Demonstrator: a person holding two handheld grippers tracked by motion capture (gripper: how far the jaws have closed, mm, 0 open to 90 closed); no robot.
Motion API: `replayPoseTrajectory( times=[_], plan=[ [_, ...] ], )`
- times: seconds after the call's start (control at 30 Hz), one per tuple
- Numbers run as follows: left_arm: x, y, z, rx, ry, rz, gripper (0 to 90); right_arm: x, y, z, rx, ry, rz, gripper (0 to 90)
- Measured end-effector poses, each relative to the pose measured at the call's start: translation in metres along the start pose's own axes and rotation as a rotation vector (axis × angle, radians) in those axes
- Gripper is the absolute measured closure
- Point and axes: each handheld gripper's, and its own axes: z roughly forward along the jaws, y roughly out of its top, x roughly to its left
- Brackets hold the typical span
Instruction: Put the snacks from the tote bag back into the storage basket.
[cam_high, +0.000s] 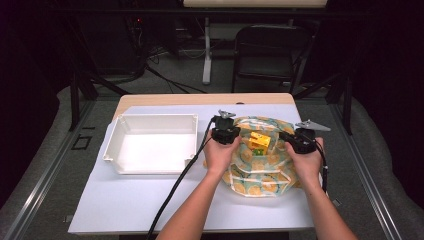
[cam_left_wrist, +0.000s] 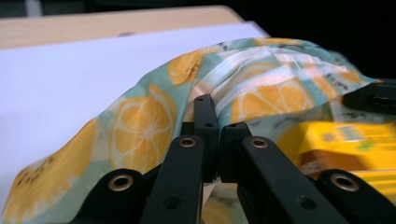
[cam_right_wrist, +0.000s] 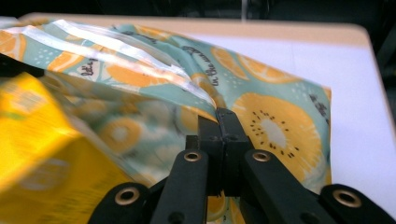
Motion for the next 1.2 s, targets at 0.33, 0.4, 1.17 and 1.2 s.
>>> replayPoseTrajectory(
  times=[0.33,0.4,1.17,1.2],
  plan=[
    [0.003,-0.034,0.042,0.165,0.045,0.013,87.5,-0.018,-0.027,0.028,0.166,-0.025,0.039,90.0],
    [0.003,-0.040,0.044,0.130,0.049,0.010,87.4,-0.018,-0.032,0.032,0.185,-0.034,0.024,90.0],
    [-0.008,-0.020,-0.067,-0.181,-0.063,0.005,42.9,0.023,-0.016,-0.092,-0.166,0.013,-0.098,50.1],
    [-0.009,-0.022,-0.071,-0.195,-0.070,0.001,45.5,0.025,-0.018,-0.094,-0.172,0.023,-0.100,56.7]
  ],
)
